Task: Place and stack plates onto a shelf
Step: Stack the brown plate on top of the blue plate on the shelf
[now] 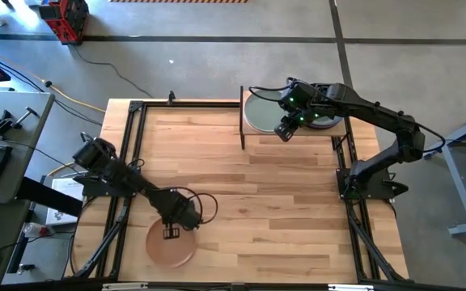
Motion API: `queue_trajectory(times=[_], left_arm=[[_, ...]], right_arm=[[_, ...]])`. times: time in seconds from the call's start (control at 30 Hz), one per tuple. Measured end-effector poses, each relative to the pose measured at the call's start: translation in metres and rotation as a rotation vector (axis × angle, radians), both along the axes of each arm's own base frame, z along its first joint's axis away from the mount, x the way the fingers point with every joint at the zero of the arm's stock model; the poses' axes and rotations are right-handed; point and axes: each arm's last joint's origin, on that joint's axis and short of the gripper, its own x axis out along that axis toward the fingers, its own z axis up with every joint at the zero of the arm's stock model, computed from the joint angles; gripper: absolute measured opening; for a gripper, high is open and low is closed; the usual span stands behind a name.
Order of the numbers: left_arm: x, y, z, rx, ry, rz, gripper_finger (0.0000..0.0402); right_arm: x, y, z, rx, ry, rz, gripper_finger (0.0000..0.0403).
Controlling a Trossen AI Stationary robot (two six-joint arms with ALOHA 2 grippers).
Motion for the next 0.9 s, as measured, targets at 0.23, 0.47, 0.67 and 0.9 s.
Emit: queue_trajectory(times=[0.23,0.47,0.67,0.9], left_arm=[[0.006,0.023,0.002,0.023,0.048,0.018,0.0002],[0.024,0.053,0.020,0.099,0.036,0.017,0.0001],[0.048,0.086,0.045,0.166,-0.044,0.030,0.0000],[0.080,0.133,0.092,0.303,-0.237,0.160,0.0000]], right_arm=[[0.000,0.000,0.000,0.000,0.000,0.001,0.0101],[-0.002,0.001,0.002,-0.015,-0.005,0.037,0.0101],[-0.010,0.004,0.013,-0.047,-0.066,0.041,0.0101],[-0.028,0.011,0.034,-0.118,-0.169,0.050,0.0101]])
